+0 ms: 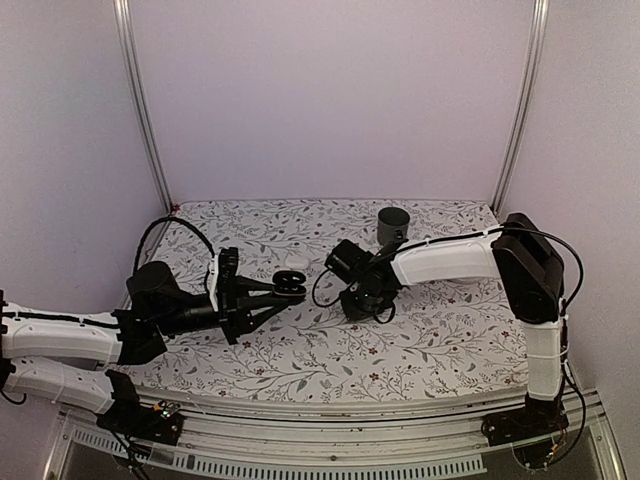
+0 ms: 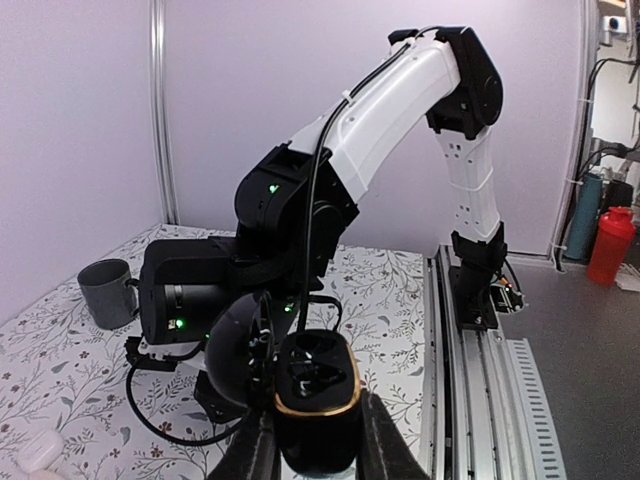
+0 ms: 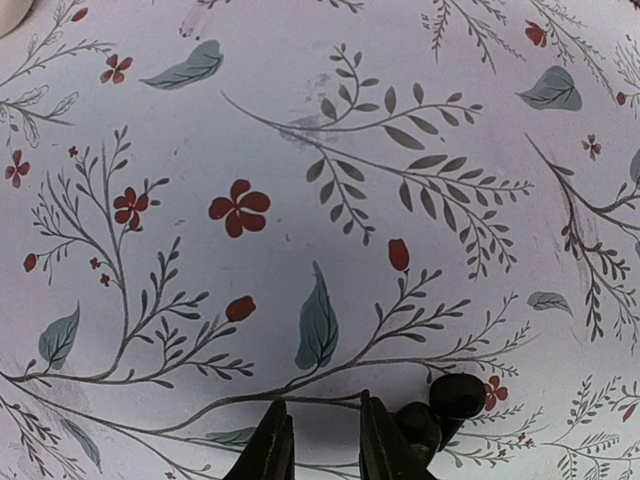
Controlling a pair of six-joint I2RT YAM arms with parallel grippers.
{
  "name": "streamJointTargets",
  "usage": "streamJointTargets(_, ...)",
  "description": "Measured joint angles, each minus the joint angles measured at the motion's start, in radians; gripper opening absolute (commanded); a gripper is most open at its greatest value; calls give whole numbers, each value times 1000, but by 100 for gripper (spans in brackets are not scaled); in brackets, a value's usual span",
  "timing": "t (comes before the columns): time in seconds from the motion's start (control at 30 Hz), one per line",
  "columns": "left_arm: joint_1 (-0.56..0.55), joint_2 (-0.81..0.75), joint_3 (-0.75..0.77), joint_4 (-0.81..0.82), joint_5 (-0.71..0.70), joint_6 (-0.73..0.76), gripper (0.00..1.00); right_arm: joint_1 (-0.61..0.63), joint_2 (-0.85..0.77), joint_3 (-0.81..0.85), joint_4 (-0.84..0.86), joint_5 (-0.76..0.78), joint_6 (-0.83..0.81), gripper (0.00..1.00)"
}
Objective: Insert the wireless bluetooth earbuds into the charging case
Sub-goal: Pick up the left earbud from the center of the board.
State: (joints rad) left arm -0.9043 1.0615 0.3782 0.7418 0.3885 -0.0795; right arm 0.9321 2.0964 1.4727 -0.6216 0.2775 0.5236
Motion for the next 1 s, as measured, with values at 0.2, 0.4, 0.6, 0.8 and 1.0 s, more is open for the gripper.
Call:
streamJointTargets(0.2, 0, 1, 0, -1, 2, 0, 0, 0, -18, -6, -11, 10, 3, 24)
streamJointTargets(0.4, 1, 17, 0, -1, 7, -2, 0, 0, -89, -58, -10, 9, 21, 25)
streamJointTargets(0.6, 1, 32, 0, -1, 14, -4, 0, 0, -102, -76, -9, 9, 31, 25)
streamJointTargets(0.8, 2, 33, 1, -2, 19, -7, 0, 0, -101, -80, -8, 9, 34, 25)
streamJointTargets(1.0, 2, 33, 1, -6, 19, -8, 0, 0, -92, -80, -7, 10, 37, 25)
